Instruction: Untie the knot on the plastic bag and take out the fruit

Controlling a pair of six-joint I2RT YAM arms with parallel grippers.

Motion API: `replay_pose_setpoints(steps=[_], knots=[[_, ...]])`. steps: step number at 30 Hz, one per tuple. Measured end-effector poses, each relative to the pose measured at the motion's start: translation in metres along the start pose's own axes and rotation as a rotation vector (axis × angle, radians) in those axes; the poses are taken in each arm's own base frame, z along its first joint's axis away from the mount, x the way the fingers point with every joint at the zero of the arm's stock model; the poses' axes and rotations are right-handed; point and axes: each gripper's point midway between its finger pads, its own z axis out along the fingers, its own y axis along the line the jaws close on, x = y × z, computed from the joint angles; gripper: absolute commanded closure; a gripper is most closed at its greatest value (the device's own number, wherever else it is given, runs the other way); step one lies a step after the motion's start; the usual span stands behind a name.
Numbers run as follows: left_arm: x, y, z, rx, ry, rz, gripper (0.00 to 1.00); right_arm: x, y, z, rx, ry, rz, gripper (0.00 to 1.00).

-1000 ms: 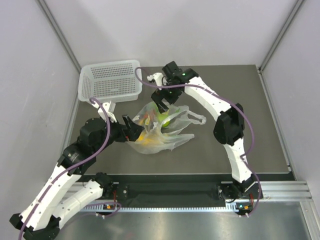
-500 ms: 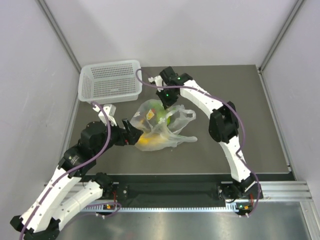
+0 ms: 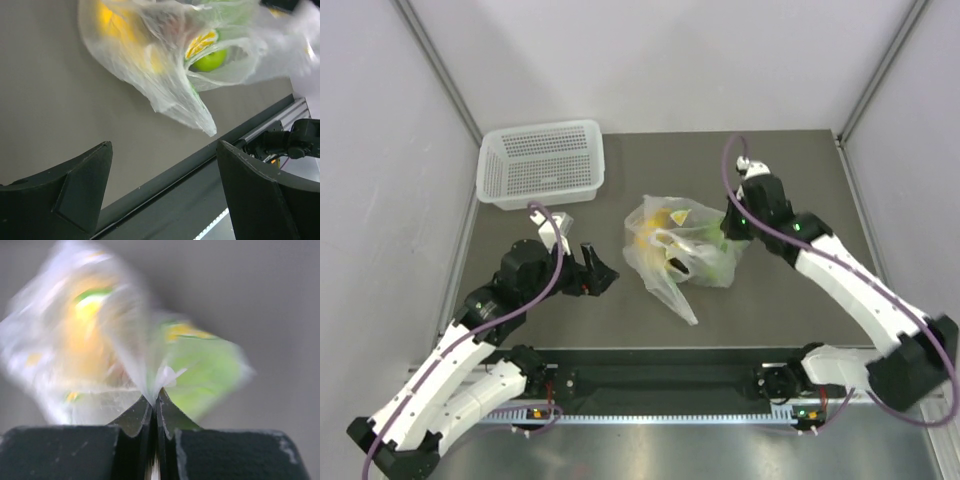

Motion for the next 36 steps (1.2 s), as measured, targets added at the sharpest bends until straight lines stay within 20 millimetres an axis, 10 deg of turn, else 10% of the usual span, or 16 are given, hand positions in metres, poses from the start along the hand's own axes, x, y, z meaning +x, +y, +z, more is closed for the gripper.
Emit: replay_pose_setpoints(steps=[4,11,18,25,32,36], knots=[[0.01,-0.002,0.015,0.027,0.052,-0.008,0.12,0.046,0.034,-0.028,-0.134,0.0,0.018,1.0],[0.026,-0.008,0.032,0.08,0.122,-0.022,0.08,0.125,0.072,-0.002,-0.24,0.256,-0.062,1.0],[0.037,0.0,0.04,0.05,0.137,-0.011,0.1,0.126,0.073,-0.003,-0.247,0.255,-0.082,0.93],[0.056,-0.021,0.061,0.101,0.191,0.067,0.53,0.118,0.071,-0.005,-0.231,0.242,-0.108,0.8],[0.069,-0.024,0.108,0.07,0.185,0.114,0.53,0.114,0.06,-0.009,-0.17,0.245,-0.134,0.62],[0.06,-0.016,0.128,0.013,0.123,0.106,0.78,0.112,0.055,-0.012,-0.143,0.245,-0.141,0.61]])
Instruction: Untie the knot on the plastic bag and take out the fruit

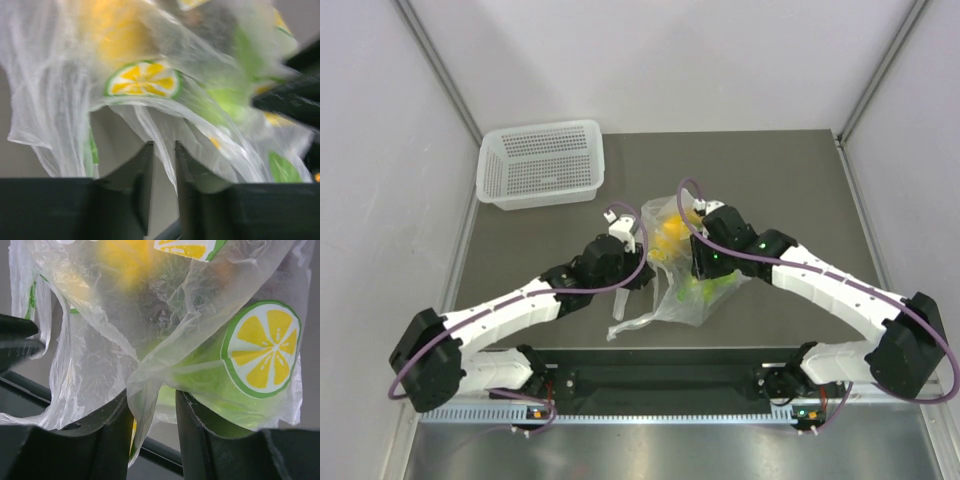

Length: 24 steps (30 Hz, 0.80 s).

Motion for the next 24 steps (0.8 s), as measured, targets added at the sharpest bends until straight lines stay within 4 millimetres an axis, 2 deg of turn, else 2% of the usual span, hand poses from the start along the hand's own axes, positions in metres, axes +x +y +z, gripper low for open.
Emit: replay_pose_setpoints(steps=[1,2,3,6,9,12,20,24], knots=[[0.0,0.004,0.004,-0.025,-0.004,-0.005,0.9,0.0,-0.001,-0.002,0.006,-0.002,-0.001,0.61],[0.001,0.009,0.008,-0.052,-0.004,-0.01,0.97,0.0,-0.003,-0.004,0.014,-0.002,-0.001,0.61],[0.002,0.013,0.012,-0.077,-0.001,-0.012,1.0,-0.002,-0.003,-0.005,0.018,-0.008,-0.001,0.62],[0.01,0.022,0.019,-0.128,0.015,-0.01,1.0,-0.007,-0.006,-0.013,0.033,-0.026,-0.006,0.62],[0.016,0.016,0.023,-0.112,0.031,-0.001,0.99,-0.015,-0.006,-0.018,0.042,-0.051,-0.009,0.63],[0.019,0.003,0.028,-0.071,0.035,0.012,0.98,-0.02,-0.007,-0.021,0.053,-0.065,-0.015,0.63],[0.018,-0.05,0.05,0.033,0.055,0.1,0.97,-0.02,-0.016,-0.021,0.095,-0.069,-0.014,0.64],[0.023,-0.057,0.07,0.029,0.084,0.139,0.96,-0.022,-0.02,-0.021,0.106,-0.072,-0.014,0.64]])
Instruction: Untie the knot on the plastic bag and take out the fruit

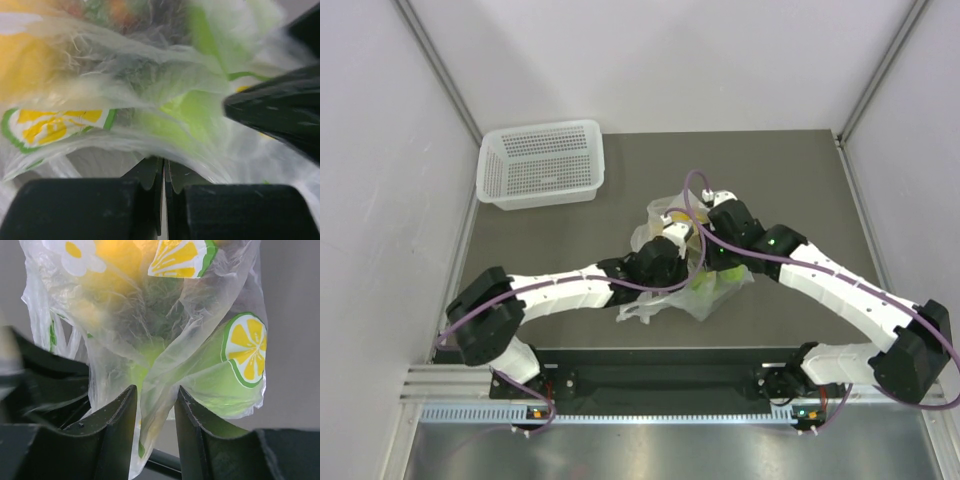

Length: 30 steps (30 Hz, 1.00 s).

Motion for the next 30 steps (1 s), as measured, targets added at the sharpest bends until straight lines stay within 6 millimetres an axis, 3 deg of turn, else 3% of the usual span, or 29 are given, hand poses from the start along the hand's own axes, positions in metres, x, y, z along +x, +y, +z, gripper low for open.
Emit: replay_pose_setpoints(steps=[3,4,8,18,23,30], knots=[[0.015,0.006,0.012,-0.013,0.045,0.026,0.79,-0.002,-0.005,0.0,0.011,-0.004,0.01,0.64],[0.019,0.006,0.015,-0.003,0.056,0.029,0.64,-0.003,-0.007,0.0,0.016,-0.006,0.016,0.64],[0.031,-0.01,0.016,0.129,0.057,0.041,0.45,-0.008,-0.02,-0.003,0.041,-0.027,0.045,0.64],[0.033,-0.05,0.019,0.29,0.011,0.067,0.34,0.008,-0.038,-0.001,0.083,-0.015,0.073,0.62],[0.033,-0.05,0.038,0.211,0.003,0.086,0.3,0.013,-0.042,0.002,0.093,-0.008,0.071,0.6],[0.035,-0.025,0.059,0.051,-0.016,0.1,0.17,0.009,-0.044,0.002,0.094,-0.02,0.084,0.59]])
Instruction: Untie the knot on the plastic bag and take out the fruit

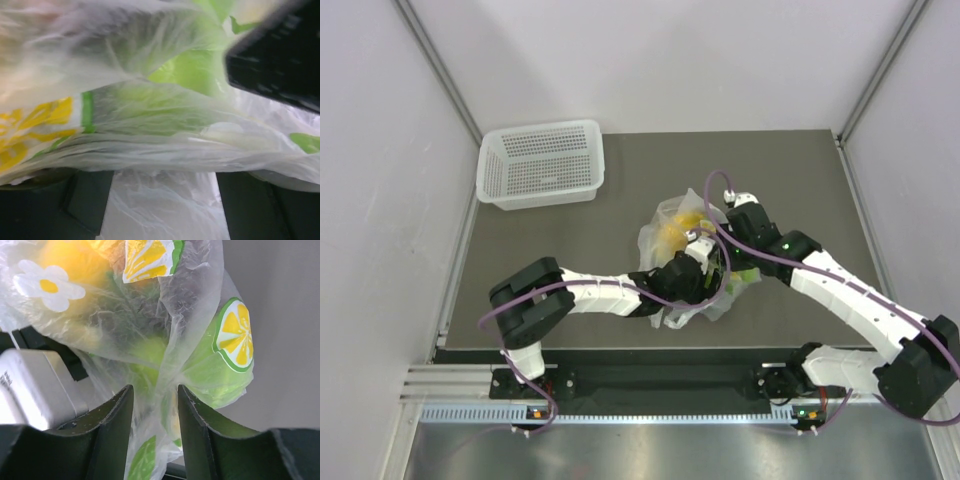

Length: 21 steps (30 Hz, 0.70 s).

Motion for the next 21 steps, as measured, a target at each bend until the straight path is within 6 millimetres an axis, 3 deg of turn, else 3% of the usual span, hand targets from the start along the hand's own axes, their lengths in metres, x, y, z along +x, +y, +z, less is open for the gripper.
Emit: replay_pose_setpoints(steps=[1,2,14,21], knots=[[0.001,0.003,0.001,-0.018,0.0,-0.002,0.13,0.0,0.0,0.0,-0.003,-0.001,0.001,0.59],[0.001,0.005,0.001,-0.029,-0.002,-0.003,0.01,0.0,0.0,0.0,-0.006,-0.001,0.002,0.58],[-0.003,0.01,0.001,-0.07,-0.025,-0.006,0.01,0.001,-0.003,-0.002,-0.015,-0.015,0.013,0.57],[-0.015,0.019,0.001,-0.132,-0.064,0.029,0.01,-0.004,-0.008,-0.004,-0.01,-0.032,0.024,0.57]])
